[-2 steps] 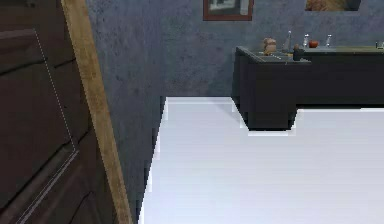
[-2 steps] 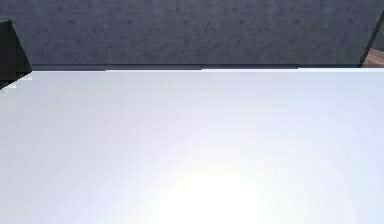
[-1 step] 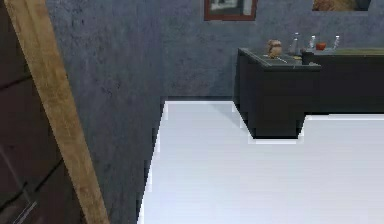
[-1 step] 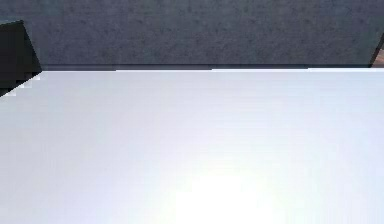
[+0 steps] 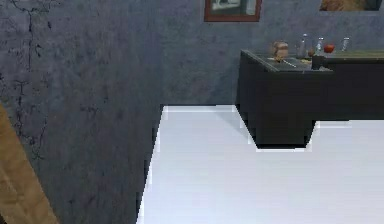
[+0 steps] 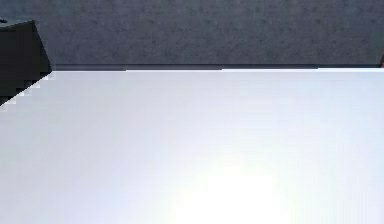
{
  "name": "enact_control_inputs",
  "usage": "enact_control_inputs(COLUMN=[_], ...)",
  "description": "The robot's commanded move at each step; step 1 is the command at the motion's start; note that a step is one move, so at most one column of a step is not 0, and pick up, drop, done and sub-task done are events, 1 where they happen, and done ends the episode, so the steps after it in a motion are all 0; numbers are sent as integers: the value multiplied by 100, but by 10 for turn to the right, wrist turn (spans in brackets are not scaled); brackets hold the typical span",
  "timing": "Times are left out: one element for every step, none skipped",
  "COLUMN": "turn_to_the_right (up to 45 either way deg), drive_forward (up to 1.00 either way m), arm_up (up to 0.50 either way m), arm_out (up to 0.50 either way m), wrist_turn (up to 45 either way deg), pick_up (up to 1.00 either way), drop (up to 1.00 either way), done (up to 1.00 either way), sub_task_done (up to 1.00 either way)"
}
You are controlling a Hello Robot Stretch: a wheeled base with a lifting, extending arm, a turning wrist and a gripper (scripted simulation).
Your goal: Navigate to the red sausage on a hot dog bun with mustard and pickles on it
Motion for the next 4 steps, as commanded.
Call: enact_control_inputs(turn_to_the_right=[450,420,0,-450], drive_forward=[0,0,20,0], arm_up=[0,0,0,0], arm_out=[0,0,0,0], wrist_turn=[0,0,0,0], pick_up=[0,0,0,0], drop=[0,0,0,0], done=[0,0,0,0], sub_task_done=[0,0,0,0])
